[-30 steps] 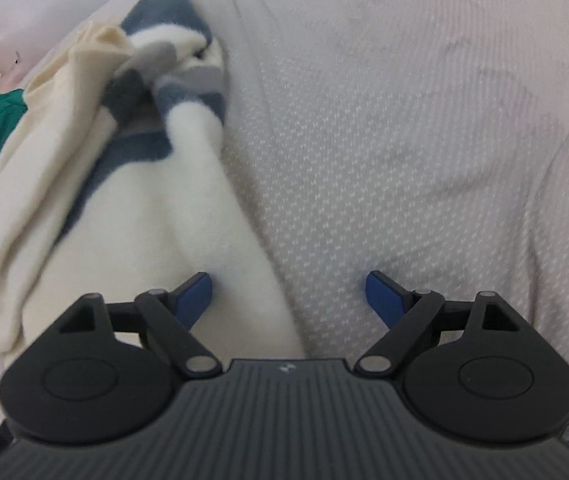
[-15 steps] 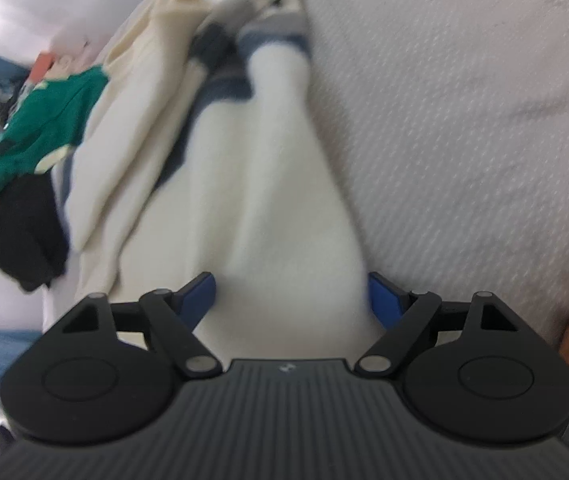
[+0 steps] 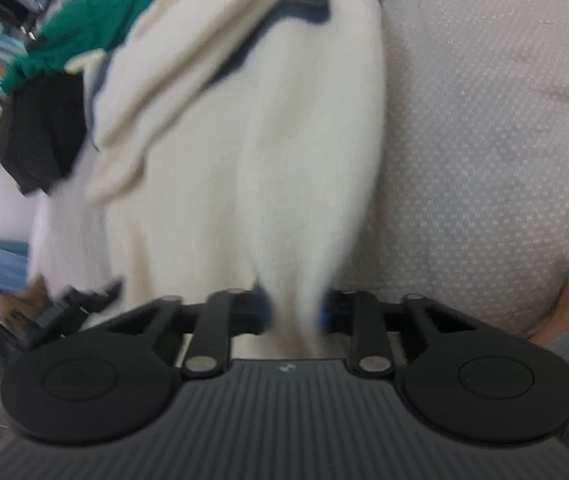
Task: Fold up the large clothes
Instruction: 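Close both grippers on the long side edge of the sweater, then lift the side edge with both grippers, fold it over the body, release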
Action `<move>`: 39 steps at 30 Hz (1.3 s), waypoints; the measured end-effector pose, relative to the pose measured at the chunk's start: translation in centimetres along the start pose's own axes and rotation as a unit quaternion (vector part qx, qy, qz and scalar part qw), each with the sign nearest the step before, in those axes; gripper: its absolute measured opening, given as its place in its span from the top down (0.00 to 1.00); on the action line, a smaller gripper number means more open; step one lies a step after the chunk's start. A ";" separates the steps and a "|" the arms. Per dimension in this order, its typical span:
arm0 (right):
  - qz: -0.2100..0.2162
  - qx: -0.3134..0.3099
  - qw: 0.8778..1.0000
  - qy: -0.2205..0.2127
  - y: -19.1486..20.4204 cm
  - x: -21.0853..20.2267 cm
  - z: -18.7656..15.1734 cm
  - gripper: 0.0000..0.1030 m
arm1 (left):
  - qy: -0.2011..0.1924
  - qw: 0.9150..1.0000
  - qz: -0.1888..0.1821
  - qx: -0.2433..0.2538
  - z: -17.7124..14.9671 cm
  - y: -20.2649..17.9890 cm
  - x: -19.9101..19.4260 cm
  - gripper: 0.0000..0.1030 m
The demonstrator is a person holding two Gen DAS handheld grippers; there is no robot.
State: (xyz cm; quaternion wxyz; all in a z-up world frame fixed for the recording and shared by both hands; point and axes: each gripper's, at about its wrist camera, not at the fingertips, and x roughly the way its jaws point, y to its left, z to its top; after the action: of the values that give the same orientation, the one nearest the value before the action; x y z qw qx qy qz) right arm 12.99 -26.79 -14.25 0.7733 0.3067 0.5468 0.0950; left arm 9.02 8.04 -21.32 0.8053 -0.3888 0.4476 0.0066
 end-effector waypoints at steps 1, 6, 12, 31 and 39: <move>0.012 0.004 1.000 -0.007 -0.1 -0.4 0.2 0.82 | 0.003 1.000 -0.003 -0.001 -0.1 0.0 0.0 0.43; 0.054 0.016 0.998 -0.038 -0.9 -2.3 1.3 0.83 | 0.020 1.000 -0.021 -0.008 -0.7 0.1 0.4 0.41; 0.073 0.010 0.994 -0.083 -0.9 -5.3 2.5 0.83 | 0.069 0.996 -0.050 -0.007 -2.5 -0.1 1.2 0.40; 0.094 -0.033 0.989 -0.110 -0.9 -8.1 2.6 0.84 | -0.037 0.987 -0.154 0.037 -0.1 -3.3 -7.9 0.89; 0.154 -0.038 0.980 -0.124 -0.8 -11.2 1.8 0.86 | -0.086 0.973 -0.209 0.047 0.3 -3.7 -14.7 0.91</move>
State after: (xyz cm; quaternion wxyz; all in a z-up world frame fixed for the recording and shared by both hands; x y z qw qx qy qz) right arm 10.19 -33.49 -5.54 0.8220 0.3671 0.3890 0.1954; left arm 1.79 10.64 -8.30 0.8417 -0.4336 0.2850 -0.1495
